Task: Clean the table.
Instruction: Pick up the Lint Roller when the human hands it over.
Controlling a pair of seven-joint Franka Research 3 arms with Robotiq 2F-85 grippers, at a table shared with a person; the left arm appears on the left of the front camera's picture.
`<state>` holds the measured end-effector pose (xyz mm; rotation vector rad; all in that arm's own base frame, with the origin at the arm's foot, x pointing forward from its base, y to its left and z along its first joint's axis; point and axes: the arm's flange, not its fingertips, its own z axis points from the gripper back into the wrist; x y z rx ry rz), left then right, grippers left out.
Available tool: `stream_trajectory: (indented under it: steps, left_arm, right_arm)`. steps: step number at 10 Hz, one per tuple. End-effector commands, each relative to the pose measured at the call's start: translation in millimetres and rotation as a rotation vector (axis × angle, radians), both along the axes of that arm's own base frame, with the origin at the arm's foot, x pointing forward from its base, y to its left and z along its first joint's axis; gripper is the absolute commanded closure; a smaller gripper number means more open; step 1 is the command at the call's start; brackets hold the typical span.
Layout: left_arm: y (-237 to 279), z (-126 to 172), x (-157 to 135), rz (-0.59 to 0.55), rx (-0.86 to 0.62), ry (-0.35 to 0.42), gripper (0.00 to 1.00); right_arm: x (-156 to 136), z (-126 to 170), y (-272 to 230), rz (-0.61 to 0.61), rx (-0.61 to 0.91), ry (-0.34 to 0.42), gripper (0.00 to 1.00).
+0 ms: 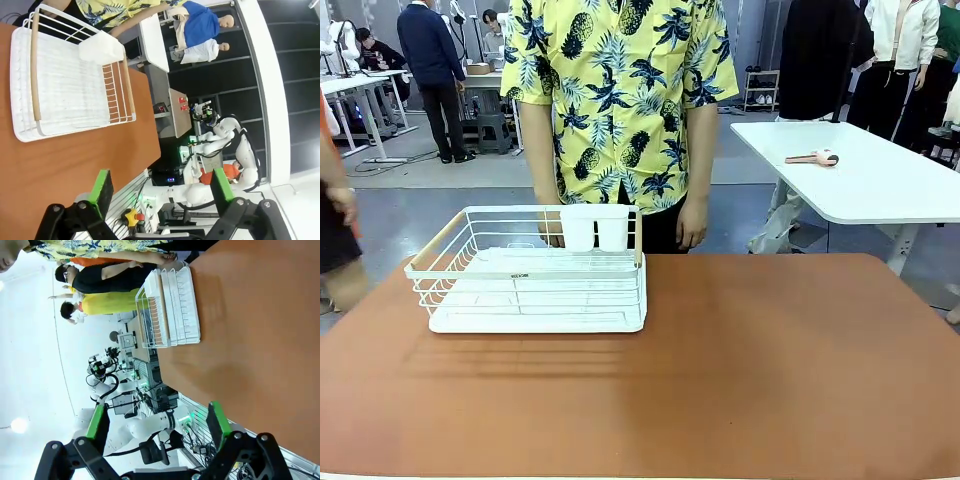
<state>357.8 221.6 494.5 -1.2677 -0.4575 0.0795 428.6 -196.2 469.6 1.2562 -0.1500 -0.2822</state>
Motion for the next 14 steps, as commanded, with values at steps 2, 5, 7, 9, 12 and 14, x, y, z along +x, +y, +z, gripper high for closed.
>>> stream_trajectory:
  steps: [2,5,7,9,12,14]
  left_arm:
    - [0.0,-1.8,12.2,-0.012,-0.037,0.028,0.00]
    - [2.5,-7.4,4.8,-0.004,-0.010,0.021,0.00]
    - [2.5,-7.4,4.8,-0.004,-0.010,0.021,0.00]
    - [2.5,-7.4,4.8,-0.004,-0.010,0.021,0.00]
    - [2.5,-7.4,4.8,-0.004,-0.010,0.021,0.00]
    - [2.5,-7.4,4.8,-0.004,-0.010,0.021,0.00]
  right_arm:
    - [0.2,5.6,-5.7,-0.018,0.028,-0.015,0.00]
    - [-2.0,-0.6,-7.7,-0.020,0.008,-0.001,0.00]
    - [-2.0,-0.6,-7.7,-0.020,0.008,-0.001,0.00]
    - [-2.0,-0.6,-7.7,-0.020,0.008,-0.001,0.00]
    - [-2.0,-0.6,-7.7,-0.020,0.008,-0.001,0.00]
    - [-2.0,-0.6,-7.7,-0.020,0.008,-0.001,0.00]
